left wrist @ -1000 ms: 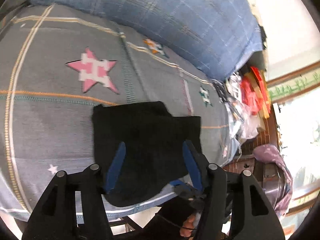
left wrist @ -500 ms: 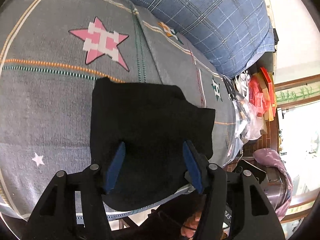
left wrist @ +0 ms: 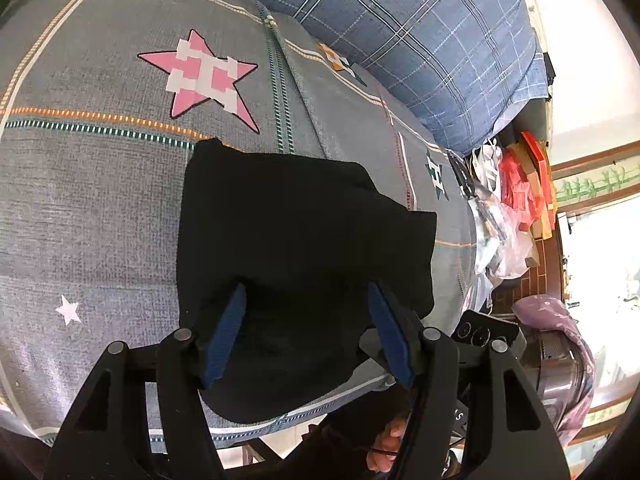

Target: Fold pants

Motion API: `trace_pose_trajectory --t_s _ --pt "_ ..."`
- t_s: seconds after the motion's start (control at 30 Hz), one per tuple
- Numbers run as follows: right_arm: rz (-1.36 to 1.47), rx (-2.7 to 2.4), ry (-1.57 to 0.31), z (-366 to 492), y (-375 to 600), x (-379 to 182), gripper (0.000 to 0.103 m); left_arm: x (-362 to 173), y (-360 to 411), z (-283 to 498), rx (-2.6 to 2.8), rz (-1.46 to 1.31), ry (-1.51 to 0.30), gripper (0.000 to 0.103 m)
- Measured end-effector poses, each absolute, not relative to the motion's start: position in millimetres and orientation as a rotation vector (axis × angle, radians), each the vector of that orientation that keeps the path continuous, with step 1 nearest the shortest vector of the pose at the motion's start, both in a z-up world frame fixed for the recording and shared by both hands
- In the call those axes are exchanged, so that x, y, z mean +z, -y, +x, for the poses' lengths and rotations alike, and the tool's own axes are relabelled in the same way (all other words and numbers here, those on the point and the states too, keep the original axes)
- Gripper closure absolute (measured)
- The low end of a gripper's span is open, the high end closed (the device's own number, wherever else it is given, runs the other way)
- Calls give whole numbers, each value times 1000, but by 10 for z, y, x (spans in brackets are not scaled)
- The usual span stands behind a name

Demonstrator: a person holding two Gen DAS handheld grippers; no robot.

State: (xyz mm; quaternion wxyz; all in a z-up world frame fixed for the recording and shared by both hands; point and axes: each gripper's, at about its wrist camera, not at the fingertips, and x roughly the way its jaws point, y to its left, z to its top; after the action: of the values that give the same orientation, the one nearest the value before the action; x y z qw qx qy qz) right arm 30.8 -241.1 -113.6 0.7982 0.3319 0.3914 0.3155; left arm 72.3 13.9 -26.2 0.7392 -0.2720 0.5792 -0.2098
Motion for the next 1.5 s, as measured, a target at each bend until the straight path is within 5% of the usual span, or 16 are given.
trace_pose_trajectory --t_s 0.27,0.5,1.03,1.5 --pt "729 685 -874 333 2412 -1102 77 -216 -115 682 -453 -550 -1260 40" --pt "722 702 -854 295 2433 -1019 59 -110 -100 737 -457 -535 -1251 40" --pt "693 660 -817 144 2516 -902 52 273 -65 1090 -515 -359 -1253 40" --pt "670 630 -845 184 2441 -950 47 70 188 1525 -600 -199 -1420 36"
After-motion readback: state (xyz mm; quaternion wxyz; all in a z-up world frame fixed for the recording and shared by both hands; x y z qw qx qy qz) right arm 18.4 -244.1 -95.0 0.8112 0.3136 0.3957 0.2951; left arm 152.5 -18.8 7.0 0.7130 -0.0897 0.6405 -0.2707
